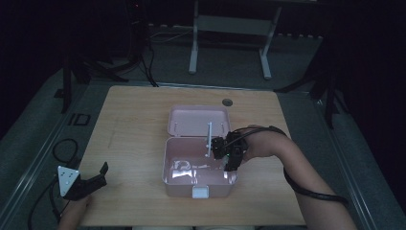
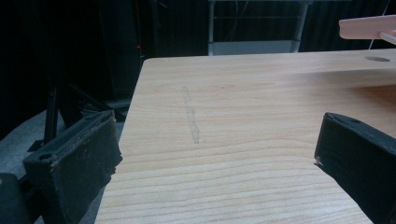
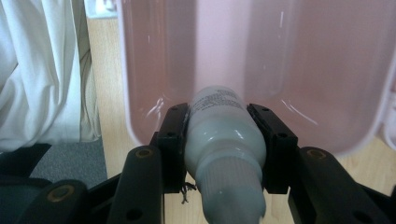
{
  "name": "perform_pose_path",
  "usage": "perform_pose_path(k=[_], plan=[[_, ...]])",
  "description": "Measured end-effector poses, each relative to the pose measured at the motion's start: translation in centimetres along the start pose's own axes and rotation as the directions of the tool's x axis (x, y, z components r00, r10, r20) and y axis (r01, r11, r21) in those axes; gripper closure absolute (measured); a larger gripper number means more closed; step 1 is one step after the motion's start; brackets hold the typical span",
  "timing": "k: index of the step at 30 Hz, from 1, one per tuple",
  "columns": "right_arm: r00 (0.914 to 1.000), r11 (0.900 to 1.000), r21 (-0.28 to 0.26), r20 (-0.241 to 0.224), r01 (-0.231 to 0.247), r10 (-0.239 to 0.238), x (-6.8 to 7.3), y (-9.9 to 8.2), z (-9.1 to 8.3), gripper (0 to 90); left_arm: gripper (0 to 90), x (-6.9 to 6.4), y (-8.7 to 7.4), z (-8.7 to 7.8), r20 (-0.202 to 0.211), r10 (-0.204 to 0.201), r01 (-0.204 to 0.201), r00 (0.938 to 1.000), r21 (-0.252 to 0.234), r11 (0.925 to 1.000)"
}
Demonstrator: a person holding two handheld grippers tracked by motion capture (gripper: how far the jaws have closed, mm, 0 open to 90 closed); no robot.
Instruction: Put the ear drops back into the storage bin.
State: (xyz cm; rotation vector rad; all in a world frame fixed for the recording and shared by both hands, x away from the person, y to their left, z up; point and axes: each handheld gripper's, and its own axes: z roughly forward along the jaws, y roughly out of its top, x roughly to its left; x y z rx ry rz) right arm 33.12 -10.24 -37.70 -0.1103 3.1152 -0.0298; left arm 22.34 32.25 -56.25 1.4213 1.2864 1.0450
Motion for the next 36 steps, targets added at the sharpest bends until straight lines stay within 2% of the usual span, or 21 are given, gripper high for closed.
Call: perform_pose_path(k=[5,15,27,30,33,36], plan=[[1.0,0.9999,-0.01,-0.005,0.0,0.0,-0.6,0.7,1.7,59.6,0.4,0.0,0.0,0.0,-0.001,0.001,-0.001,1.0,0.0,1.0],[0.9997,0.9997,0.018,-0.018,-0.017,0.017,-1.6,1.3,5.0,59.6,0.4,0.0,0.0,0.1,0.0,0.001,-0.001,1.0,0.004,1.0],[0.9995,0.9996,0.027,-0.03,-0.013,0.014,-2.3,2.3,7.4,59.7,0.4,0.0,0.0,0.1,0.001,0.001,-0.001,1.0,0.003,1.0],[0.999,0.9981,0.055,-0.031,-0.029,0.031,-2.6,2.5,8.6,59.6,0.4,0.0,0.0,0.0,0.001,0.001,-0.001,1.0,0.003,1.0],[0.9995,0.998,0.06,-0.022,-0.022,0.024,-2.8,2.5,9.0,59.6,0.4,0.0,0.0,0.0,0.002,0.001,-0.001,1.0,0.002,1.0],[0.9987,0.9966,0.068,-0.021,-0.046,0.047,-3.0,2.5,9.7,59.6,0.4,0.0,0.0,0.1,0.002,0.001,-0.001,1.0,0.002,1.0]])
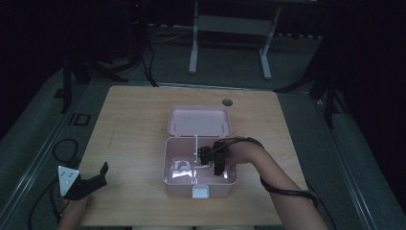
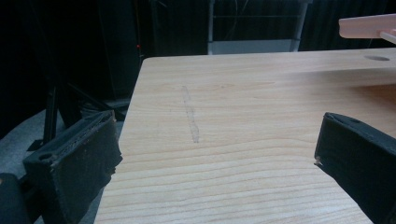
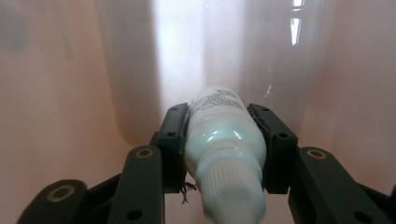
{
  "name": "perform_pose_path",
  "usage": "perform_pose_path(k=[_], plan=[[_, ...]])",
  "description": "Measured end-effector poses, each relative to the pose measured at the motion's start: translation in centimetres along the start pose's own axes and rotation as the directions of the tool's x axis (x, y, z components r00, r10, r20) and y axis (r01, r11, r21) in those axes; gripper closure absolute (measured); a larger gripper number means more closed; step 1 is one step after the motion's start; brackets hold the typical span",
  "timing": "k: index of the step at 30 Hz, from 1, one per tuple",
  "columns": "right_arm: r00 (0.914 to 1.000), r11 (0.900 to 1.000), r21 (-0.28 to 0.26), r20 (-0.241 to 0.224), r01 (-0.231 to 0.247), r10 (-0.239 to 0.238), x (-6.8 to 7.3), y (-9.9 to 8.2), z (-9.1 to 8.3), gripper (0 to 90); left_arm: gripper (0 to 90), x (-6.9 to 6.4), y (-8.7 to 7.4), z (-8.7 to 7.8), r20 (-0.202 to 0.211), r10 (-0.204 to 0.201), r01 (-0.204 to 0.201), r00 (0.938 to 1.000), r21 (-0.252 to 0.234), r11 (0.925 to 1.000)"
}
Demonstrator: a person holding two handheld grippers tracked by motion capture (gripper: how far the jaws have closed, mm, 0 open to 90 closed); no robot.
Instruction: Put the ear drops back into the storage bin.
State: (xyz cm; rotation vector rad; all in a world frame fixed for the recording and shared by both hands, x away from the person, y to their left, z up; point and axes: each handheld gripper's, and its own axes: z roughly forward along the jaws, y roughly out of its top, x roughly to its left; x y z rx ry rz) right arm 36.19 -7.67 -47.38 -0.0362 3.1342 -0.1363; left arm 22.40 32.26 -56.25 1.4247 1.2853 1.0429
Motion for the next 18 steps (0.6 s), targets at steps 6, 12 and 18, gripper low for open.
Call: perform_pose_path(k=[6,12,18], plan=[[0.9999,0.9999,0.016,0.011,0.003,-0.004,0.0,0.2,0.5,59.6,0.4,0.0,0.0,0.0,-0.001,0.002,-0.002,1.0,0.0,1.0],[0.9997,0.9992,0.04,0.022,-0.005,0.005,-0.2,0.4,1.3,59.6,0.4,0.0,0.0,0.0,-0.001,0.002,-0.002,1.0,0.001,1.0],[0.9994,0.9986,0.046,0.024,-0.027,0.026,-0.4,0.5,1.6,59.5,0.4,0.0,0.0,0.0,0.0,0.002,-0.002,1.0,-0.001,1.0]])
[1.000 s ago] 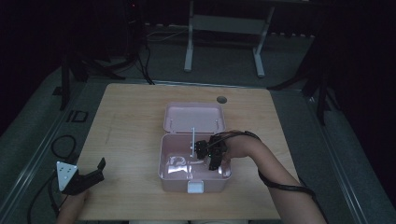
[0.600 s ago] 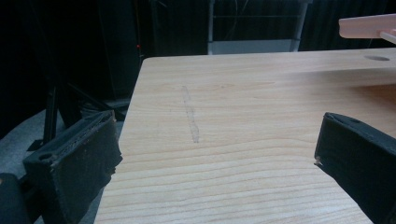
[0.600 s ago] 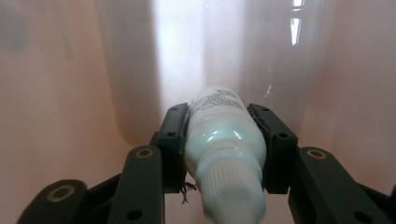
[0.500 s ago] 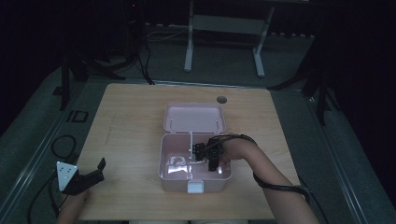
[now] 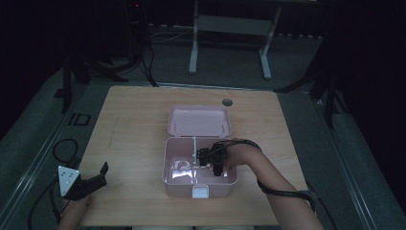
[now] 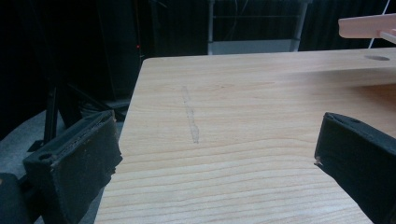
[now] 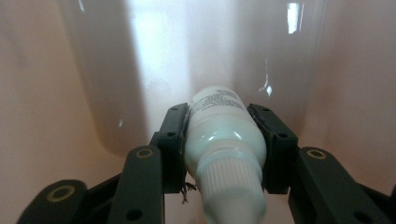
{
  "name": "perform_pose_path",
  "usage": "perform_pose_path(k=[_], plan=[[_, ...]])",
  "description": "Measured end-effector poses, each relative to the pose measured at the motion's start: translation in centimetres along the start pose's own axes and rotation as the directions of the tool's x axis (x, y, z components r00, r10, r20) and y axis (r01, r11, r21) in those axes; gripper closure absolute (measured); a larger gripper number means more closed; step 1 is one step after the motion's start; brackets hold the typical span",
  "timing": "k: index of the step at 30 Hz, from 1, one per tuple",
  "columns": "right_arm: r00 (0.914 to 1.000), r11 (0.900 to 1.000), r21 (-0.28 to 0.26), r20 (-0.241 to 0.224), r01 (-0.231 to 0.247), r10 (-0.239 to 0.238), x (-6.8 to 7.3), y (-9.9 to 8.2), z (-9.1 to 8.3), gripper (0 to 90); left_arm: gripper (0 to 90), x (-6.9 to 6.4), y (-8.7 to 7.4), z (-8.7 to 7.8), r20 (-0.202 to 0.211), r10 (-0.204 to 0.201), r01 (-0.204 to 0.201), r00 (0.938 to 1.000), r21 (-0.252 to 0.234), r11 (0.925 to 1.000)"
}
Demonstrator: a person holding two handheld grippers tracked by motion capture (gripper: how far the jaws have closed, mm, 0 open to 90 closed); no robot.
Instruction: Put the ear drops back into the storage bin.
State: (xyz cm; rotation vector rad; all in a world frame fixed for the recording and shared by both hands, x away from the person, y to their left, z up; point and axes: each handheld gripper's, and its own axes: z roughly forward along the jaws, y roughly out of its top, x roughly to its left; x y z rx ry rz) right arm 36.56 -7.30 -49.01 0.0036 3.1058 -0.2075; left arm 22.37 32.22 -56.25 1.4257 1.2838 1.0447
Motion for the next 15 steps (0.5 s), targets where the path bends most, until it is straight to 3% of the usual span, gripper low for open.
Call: perform_pose_path(k=[6,15], plan=[[0.9997,0.9997,0.008,0.001,0.022,-0.022,0.11,-0.02,0.36,59.4,0.3,0.01,0.0,-0.02,0.002,0.0,0.0,1.0,-0.001,1.0],[0.9994,0.9999,0.001,-0.034,0.013,-0.013,0.17,-0.07,0.18,54.6,0.4,0.01,-0.01,-0.02,0.002,0.0,0.0,1.0,-0.001,1.0]])
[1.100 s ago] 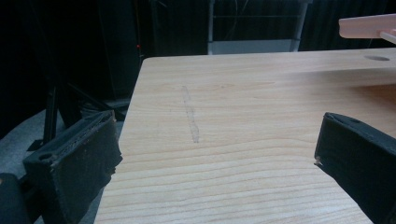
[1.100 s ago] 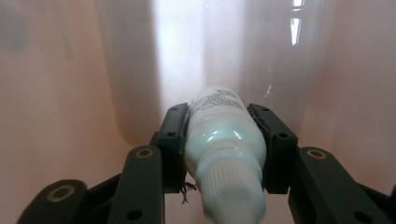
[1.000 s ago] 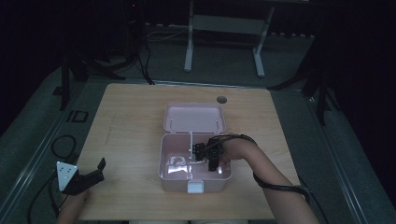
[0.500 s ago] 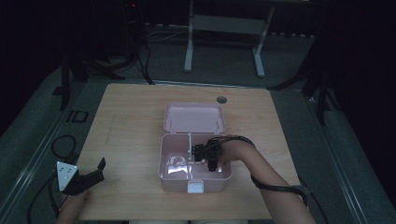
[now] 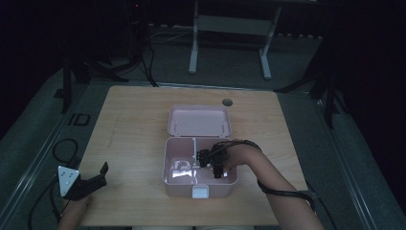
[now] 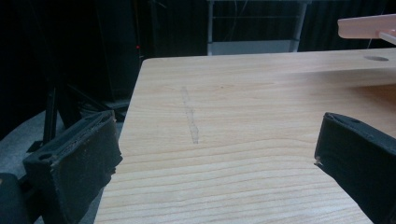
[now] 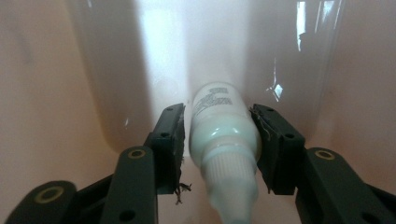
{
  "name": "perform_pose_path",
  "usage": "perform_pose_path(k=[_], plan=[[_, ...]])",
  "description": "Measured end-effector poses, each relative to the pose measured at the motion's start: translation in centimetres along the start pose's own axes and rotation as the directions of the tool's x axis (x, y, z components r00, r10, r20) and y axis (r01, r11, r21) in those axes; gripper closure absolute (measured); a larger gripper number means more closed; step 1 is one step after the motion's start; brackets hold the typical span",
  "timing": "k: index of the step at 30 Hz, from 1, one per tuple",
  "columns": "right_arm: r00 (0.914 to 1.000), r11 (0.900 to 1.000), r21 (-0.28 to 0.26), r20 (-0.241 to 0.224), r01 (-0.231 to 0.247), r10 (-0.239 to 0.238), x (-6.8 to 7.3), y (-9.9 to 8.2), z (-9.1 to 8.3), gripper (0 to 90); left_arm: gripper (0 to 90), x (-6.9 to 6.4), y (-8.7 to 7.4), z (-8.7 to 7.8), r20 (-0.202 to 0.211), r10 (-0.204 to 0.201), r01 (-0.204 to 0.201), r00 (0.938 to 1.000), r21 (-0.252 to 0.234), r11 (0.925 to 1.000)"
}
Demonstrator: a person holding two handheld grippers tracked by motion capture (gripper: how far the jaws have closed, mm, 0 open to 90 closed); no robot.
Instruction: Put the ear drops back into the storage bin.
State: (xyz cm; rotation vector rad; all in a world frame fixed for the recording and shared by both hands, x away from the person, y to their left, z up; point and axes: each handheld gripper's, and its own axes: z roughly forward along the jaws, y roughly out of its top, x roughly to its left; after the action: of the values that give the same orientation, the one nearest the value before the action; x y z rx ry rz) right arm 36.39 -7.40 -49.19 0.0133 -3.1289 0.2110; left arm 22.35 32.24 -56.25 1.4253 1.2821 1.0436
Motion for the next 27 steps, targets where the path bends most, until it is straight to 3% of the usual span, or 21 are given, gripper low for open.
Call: perform_pose_path(k=[5,11,22,27], plan=[[1.0,0.9999,-0.013,0.004,0.005,-0.005,0.1,-0.2,-0.7,52.0,0.4,0.0,0.0,0.0,-0.001,0.0,0.0,1.0,0.0,1.0],[0.9999,0.9984,-0.056,0.017,-0.003,0.004,0.2,-0.8,-2.8,50.2,0.4,0.0,0.0,0.0,-0.001,0.0,0.0,1.0,0.001,1.0],[0.9994,0.9937,-0.11,0.028,-0.017,0.02,0.3,-2.0,-5.3,33.5,0.4,0.0,0.0,0.0,-0.002,0.0,0.0,1.0,0.001,1.0],[0.9986,0.9855,-0.169,0.046,-0.017,0.025,0.5,-3.1,-6.8,22.6,0.4,0.0,0.0,0.0,-0.002,0.0,0.0,1.0,0.002,1.0]])
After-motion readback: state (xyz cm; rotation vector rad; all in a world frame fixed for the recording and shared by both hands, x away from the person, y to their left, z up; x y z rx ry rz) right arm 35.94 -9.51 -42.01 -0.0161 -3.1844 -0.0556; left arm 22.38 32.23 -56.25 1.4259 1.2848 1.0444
